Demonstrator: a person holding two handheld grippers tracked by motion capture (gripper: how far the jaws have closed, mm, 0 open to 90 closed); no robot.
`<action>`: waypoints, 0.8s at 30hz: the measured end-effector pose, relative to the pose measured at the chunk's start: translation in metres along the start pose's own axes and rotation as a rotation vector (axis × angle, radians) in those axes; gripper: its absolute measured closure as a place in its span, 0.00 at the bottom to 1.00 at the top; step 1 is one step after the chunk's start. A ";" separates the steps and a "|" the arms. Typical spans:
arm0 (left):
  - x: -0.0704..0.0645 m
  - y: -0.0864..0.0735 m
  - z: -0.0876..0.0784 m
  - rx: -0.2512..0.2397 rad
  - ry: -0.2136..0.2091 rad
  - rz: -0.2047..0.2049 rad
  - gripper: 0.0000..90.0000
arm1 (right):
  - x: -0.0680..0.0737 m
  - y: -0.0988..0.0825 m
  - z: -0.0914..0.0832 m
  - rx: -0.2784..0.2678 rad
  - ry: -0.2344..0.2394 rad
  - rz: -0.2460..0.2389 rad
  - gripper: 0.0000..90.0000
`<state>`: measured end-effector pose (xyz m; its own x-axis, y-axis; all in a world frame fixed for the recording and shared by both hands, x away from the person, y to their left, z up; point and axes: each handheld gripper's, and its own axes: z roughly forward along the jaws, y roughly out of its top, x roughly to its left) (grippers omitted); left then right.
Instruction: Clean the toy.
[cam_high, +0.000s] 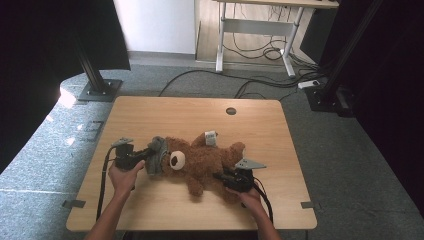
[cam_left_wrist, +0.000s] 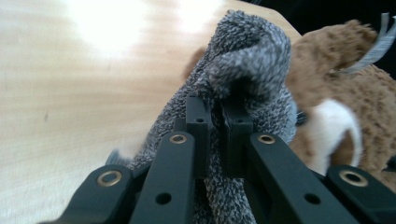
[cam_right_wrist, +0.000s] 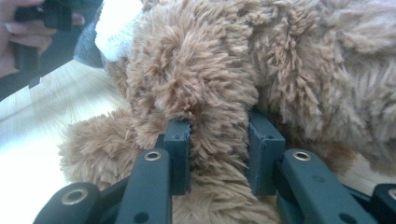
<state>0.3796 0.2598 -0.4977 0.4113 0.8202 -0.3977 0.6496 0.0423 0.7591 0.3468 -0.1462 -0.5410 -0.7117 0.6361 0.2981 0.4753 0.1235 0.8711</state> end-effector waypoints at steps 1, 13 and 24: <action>0.003 -0.002 0.001 0.015 0.018 0.009 0.93 | 0.000 0.000 0.000 -0.001 0.001 0.002 0.73; 0.017 -0.013 -0.010 0.097 0.083 0.038 0.93 | -0.001 0.000 -0.001 -0.001 0.003 0.004 0.73; -0.068 0.022 -0.034 -0.076 -0.190 0.170 0.93 | -0.003 0.000 0.000 -0.005 0.009 0.009 0.73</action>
<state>0.3442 0.2244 -0.4361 0.6276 0.6975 -0.3458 0.5142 -0.0378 0.8568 0.3486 -0.1480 -0.5419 -0.7119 0.6302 0.3099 0.4792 0.1134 0.8703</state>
